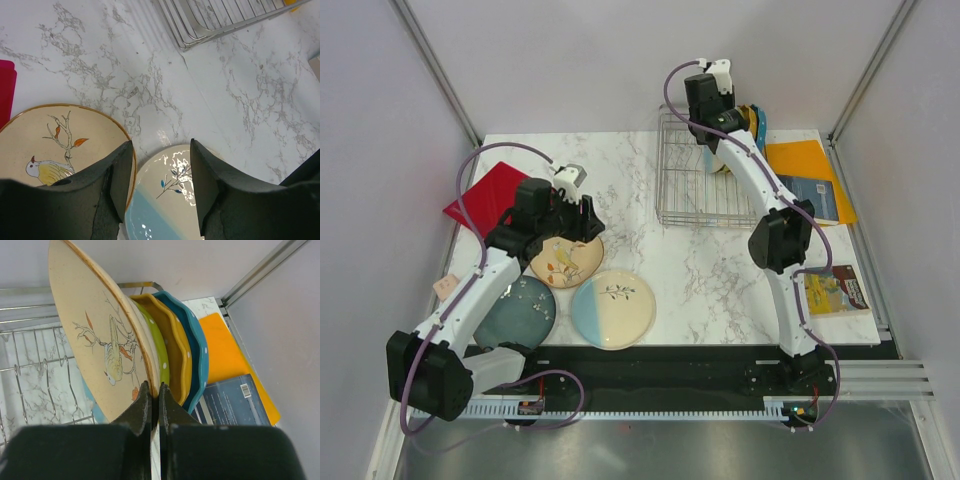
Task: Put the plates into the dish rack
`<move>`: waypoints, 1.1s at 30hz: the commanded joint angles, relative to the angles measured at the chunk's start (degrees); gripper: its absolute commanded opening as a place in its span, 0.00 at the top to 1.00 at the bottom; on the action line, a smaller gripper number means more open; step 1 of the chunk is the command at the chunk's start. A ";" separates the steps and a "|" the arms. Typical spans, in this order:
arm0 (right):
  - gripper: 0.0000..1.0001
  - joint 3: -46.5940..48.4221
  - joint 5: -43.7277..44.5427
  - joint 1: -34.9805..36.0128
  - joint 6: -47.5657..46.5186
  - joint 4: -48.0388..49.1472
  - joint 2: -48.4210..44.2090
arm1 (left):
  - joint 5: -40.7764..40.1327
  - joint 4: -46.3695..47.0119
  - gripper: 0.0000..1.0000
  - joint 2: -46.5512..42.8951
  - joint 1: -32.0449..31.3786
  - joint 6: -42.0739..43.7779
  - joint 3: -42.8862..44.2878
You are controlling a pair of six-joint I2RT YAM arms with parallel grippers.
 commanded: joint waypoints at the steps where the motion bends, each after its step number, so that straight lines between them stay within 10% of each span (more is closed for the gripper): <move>1: 1.00 4.71 8.14 0.26 -2.75 9.61 -0.78 | 1.47 2.02 0.43 -1.06 0.55 -1.32 -0.47; 33: 1.00 0.49 14.91 6.68 -14.36 20.51 -1.92 | 2.08 5.71 0.44 -4.75 0.82 -2.20 -5.39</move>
